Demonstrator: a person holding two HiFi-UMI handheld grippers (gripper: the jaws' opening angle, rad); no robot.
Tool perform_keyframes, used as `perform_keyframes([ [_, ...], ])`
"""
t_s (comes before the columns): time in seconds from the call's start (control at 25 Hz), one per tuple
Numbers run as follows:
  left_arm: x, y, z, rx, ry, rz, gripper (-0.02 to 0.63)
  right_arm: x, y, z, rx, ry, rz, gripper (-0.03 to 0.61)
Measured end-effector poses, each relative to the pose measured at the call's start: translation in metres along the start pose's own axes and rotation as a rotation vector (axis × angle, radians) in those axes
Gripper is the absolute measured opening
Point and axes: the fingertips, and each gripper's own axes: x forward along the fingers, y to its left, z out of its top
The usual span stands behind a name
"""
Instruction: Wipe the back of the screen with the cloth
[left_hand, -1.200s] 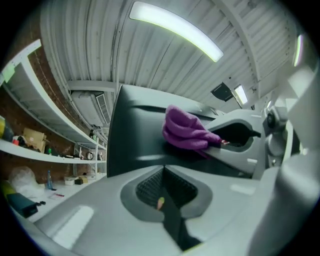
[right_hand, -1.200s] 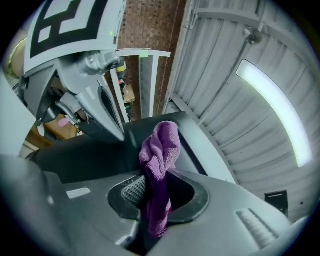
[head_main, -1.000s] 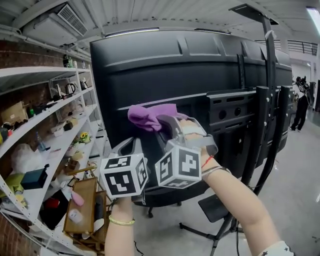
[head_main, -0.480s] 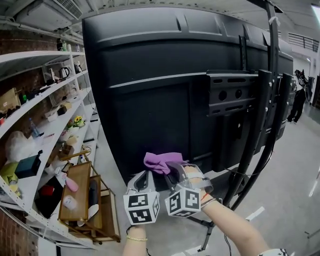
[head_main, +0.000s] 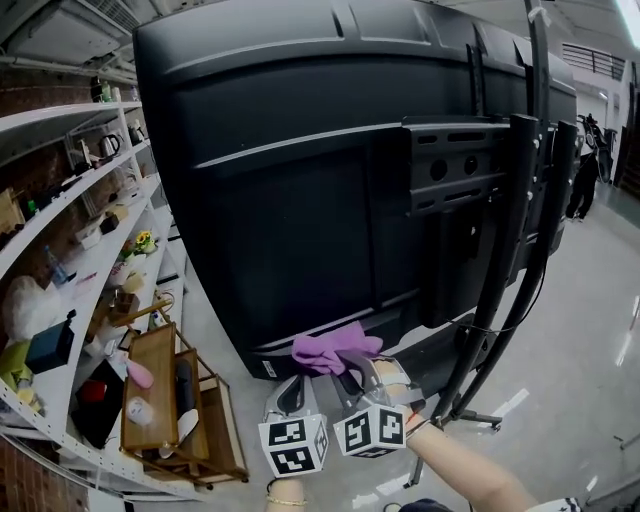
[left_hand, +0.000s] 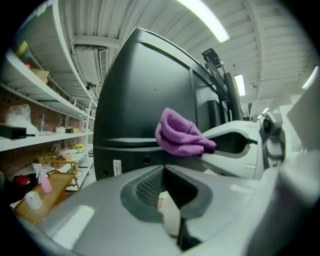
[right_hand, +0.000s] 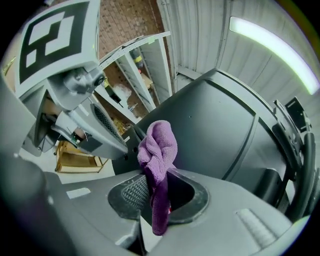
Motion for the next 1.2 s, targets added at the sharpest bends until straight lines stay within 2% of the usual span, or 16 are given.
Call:
perform_keyframes([
  [0.16, -0.01, -0.024, -0.01, 0.016, 0.03, -0.059, 0.008, -0.033, 0.005, -0.018, 0.187, -0.014, -0.01, 0.066],
  [0.4, -0.012, -0.088, -0.028, 0.035, 0.062, -0.149, 0.008, -0.095, -0.008, -0.077, 0.673, 0.02, -0.005, 0.066],
  [0.52, -0.005, -0.141, -0.036, 0.054, 0.064, -0.181, 0.008, -0.132, -0.03, -0.118, 0.82, 0.025, -0.036, 0.066],
  [0.68, 0.009, -0.226, -0.042, 0.042, 0.056, -0.209, 0.008, -0.186, -0.072, -0.18, 0.858, 0.045, -0.088, 0.066],
  [1.0, 0.047, -0.437, -0.041, 0.017, 0.051, -0.34, 0.008, -0.303, -0.182, -0.317, 0.818, 0.11, -0.214, 0.066],
  [1.2, 0.068, -0.552, -0.035, 0.091, 0.062, -0.443, 0.008, -0.362, -0.24, -0.39, 0.846, 0.145, -0.299, 0.066],
])
